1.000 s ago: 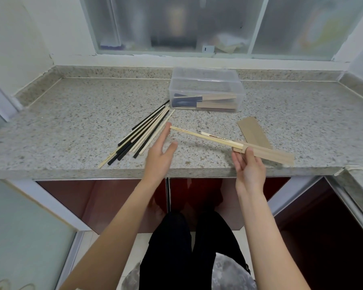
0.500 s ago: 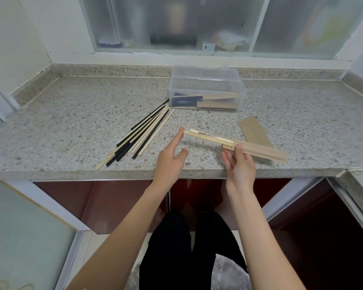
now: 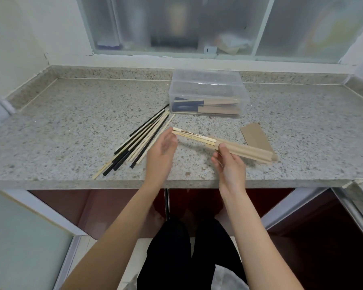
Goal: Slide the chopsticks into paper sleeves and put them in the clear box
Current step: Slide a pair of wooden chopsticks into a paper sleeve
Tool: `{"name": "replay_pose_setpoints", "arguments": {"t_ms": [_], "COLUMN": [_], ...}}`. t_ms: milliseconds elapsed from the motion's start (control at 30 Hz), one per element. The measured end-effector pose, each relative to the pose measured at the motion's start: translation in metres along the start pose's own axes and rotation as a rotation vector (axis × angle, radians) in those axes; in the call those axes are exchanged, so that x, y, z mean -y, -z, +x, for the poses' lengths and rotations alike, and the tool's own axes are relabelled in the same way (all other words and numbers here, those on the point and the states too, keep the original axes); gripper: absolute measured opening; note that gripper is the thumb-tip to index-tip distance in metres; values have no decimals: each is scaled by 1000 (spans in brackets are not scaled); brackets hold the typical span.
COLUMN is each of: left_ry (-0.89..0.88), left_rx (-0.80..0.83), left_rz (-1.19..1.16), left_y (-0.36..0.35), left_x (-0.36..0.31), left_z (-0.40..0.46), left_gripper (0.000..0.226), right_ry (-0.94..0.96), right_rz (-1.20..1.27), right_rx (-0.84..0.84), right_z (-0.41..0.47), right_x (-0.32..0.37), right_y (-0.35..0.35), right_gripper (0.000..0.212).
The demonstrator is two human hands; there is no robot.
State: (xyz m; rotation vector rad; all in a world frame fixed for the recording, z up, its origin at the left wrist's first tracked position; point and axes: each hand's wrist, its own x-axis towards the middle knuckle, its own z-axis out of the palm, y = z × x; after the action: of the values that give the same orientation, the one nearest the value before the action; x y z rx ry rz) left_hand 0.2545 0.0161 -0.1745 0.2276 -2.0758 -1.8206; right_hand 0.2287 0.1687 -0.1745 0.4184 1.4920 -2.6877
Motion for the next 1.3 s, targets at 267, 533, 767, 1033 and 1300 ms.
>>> {"name": "replay_pose_setpoints", "arguments": {"t_ms": [267, 533, 767, 1033, 1300], "left_ry": [86, 74, -261, -617, -314], "left_rx": [-185, -209, -186, -34, 146], "left_rz": [-148, 112, 923, 1038, 1019], "left_y": [15, -3, -13, 8, 31], "left_x": [-22, -18, -1, 7, 26], "left_z": [107, 212, 230, 196, 107], "left_gripper": [13, 14, 32, 29, 30], "right_ry": [68, 69, -79, 213, 571], "right_rz": [-112, -245, -385, -761, -1807], "right_rx": [59, 33, 142, 196, 103], "right_z": [67, 170, 184, 146, 118], "right_x": [48, 94, 110, 113, 66], "right_y": [-34, -61, -46, -20, 61], "right_gripper": [15, 17, 24, 25, 31]}}
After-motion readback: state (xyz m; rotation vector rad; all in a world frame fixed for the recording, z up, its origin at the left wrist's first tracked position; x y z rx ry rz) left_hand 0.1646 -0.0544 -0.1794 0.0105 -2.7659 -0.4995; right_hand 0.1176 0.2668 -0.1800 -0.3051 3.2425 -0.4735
